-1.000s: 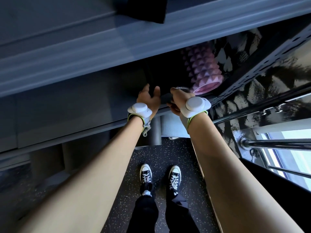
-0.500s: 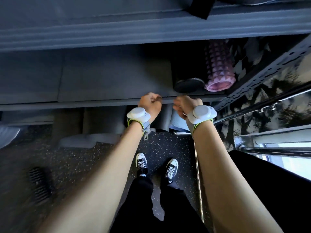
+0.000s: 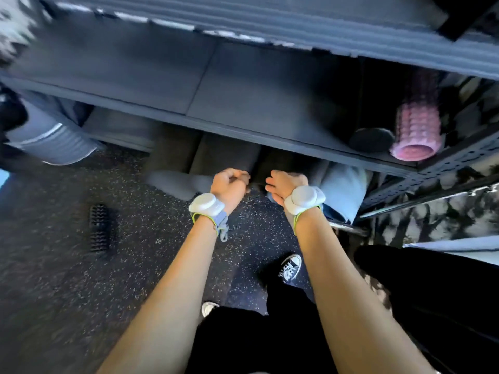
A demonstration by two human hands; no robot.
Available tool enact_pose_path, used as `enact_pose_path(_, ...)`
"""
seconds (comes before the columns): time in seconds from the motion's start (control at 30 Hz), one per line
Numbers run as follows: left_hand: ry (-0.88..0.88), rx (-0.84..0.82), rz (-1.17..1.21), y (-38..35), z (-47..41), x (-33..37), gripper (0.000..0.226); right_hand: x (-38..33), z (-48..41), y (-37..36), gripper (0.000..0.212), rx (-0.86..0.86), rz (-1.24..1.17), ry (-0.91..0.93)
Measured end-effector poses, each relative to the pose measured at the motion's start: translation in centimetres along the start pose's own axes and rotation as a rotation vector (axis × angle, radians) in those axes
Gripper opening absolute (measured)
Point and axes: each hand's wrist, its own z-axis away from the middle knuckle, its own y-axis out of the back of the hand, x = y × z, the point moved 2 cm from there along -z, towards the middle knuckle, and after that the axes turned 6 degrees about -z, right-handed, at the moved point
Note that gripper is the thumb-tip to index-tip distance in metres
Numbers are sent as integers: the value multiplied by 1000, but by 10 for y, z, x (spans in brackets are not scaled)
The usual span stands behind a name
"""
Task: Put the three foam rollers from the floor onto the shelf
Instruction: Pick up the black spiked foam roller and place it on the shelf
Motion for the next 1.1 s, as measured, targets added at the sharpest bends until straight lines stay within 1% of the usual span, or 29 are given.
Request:
enact_pose_path(0.07, 21, 44, 25, 46, 18, -27, 21, 32, 19, -38, 30, -40, 42, -45)
enact_pose_path(0.13, 40, 63, 32, 99, 35, -60, 19, 70, 43, -81, 36, -48, 53, -50)
enact_pose_path(0.2, 43, 83, 24, 125, 43, -76, 17, 89, 56, -103, 37, -53, 69, -33)
enact_pose_path(0.27, 41, 109, 26, 165, 52, -96, 16, 118, 69, -139, 29, -114, 114, -46)
enact_pose_path(0.3, 45, 133, 29, 191, 56, -108, 16, 134, 79, -163, 24, -156, 109, -87)
enact_pose_path(0.33, 42, 155, 26, 212, 60, -117, 15, 147, 85, -182, 23, -192, 110, -119)
enact_pose_path(0.37, 46, 163, 22, 217, 61, -119, 14, 150, 86, -186, 24, -199, 107, -128)
enact_pose_path(0.47, 77, 224, 48, 268, 66, -144, 13, 181, 89, -233, 37, -211, 220, -13)
enact_pose_path(0.57, 120, 271, 92, 317, 62, -168, 11, 202, 95, -281, 40, -253, 309, -5)
enact_pose_path(0.63, 151, 308, 119, 354, 49, -186, 10, 215, 92, -324, 40, -283, 340, -29)
enact_pose_path(0.7, 167, 321, 115, 375, 39, -196, 10, 220, 88, -349, 41, -314, 360, -45)
enact_pose_path(0.77, 194, 322, 112, 415, 16, -210, 11, 231, 75, -397, 41, -330, 378, -64)
enact_pose_path(0.8, 203, 310, 100, 437, -1, -219, 13, 238, 64, -425, 41, -329, 383, -73)
enact_pose_path(0.87, 215, 290, 86, 457, -14, -226, 16, 244, 56, -451, 40, -329, 390, -60)
enact_pose_path(0.93, 255, 304, 89, 498, -48, -236, 14, 253, 39, -503, 41, -311, 404, -91)
enact_pose_path(0.97, 274, 306, 89, 513, -59, -241, 13, 256, 34, -523, 41, -298, 399, -107)
enact_pose_path(1.0, 281, 311, 90, 518, -62, -244, 12, 257, 33, -528, 41, -295, 392, -94)
enact_pose_path(1.1, 311, 312, 89, 567, -105, -262, 12, 270, 11, -593, 39, -287, 415, -107)
